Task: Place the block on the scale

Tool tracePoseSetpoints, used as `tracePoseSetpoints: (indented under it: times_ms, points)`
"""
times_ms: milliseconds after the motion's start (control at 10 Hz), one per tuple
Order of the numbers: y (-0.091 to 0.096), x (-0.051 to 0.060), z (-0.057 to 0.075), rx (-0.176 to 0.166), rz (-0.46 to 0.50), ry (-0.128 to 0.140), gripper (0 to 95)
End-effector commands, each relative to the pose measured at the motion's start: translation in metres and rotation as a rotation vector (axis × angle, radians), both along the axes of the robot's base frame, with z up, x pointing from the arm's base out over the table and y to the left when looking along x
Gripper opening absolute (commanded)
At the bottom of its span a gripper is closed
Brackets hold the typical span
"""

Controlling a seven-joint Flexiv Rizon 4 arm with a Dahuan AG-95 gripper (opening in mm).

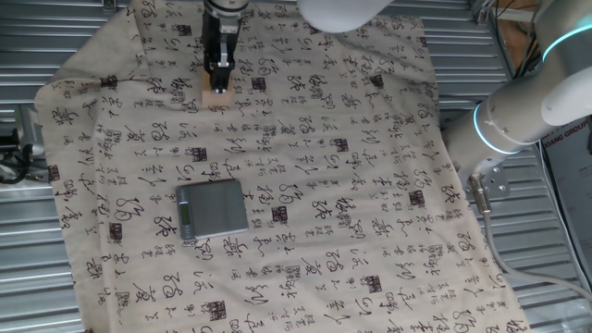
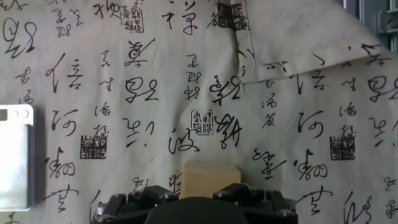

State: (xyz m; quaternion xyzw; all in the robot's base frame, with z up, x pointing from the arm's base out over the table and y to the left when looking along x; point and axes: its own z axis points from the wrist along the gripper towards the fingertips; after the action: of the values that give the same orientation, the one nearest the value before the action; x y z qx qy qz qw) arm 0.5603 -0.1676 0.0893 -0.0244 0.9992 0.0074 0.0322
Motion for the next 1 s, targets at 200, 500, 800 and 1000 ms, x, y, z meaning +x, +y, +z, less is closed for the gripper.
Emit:
tracePoseSetpoints:
  times_ms: [200, 500, 800, 1000]
  points:
    - [-0.002, 0.002, -0.005, 0.003, -0.009, 0.009, 76.0]
    - [-0.004, 0.004, -0.009, 0.002, -0.013, 0.01, 76.0]
    - [-0.007, 0.007, -0.014, 0.01, -0.047, 0.021, 76.0]
    - [-0.008, 0.008, -0.017, 0.011, -0.048, 0.023, 76.0]
